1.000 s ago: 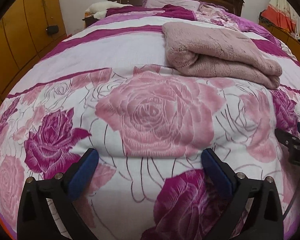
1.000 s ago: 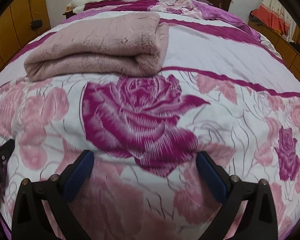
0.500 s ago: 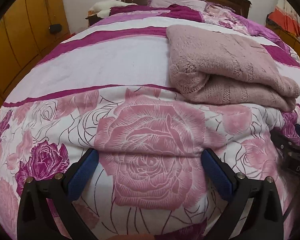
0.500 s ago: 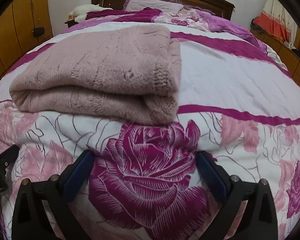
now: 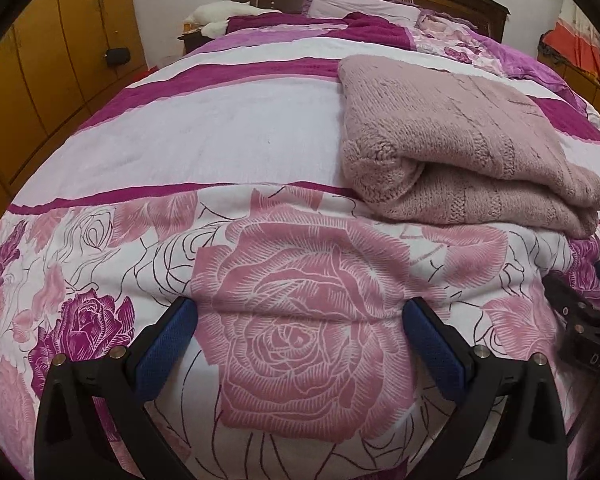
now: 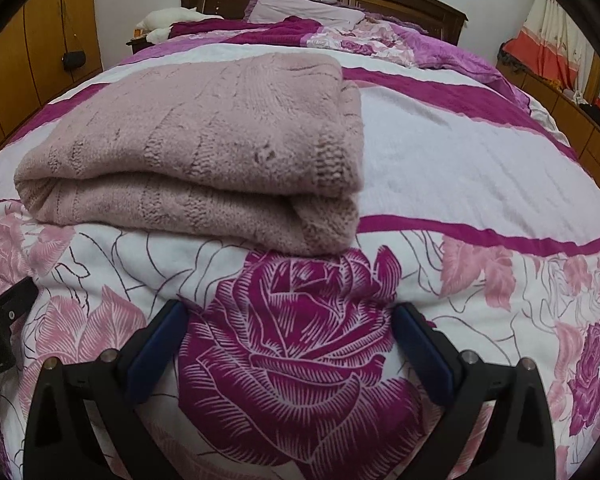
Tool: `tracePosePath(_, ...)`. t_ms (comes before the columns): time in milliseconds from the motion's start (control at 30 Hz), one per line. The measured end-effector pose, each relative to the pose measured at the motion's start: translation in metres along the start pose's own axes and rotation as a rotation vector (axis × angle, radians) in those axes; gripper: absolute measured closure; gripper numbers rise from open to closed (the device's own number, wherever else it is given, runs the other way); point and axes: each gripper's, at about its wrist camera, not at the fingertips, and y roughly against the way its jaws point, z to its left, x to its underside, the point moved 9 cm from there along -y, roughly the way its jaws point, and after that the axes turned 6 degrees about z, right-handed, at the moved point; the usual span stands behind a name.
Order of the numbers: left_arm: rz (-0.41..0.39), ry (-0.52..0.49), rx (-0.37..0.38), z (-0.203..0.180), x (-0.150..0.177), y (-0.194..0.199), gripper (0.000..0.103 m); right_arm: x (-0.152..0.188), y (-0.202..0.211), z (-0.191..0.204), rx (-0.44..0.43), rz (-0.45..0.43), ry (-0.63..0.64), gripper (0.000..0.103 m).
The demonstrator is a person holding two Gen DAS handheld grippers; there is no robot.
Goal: Fold small clothes
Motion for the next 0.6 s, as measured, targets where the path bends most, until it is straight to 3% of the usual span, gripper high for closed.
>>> tracePosePath(600, -0.001, -0.004, -0.014, -0.002, 0.0011, 0.0008, 0.017, 0.0009, 0.0008, -0.0002, 0.003, 0.0, 0.001, 0.0)
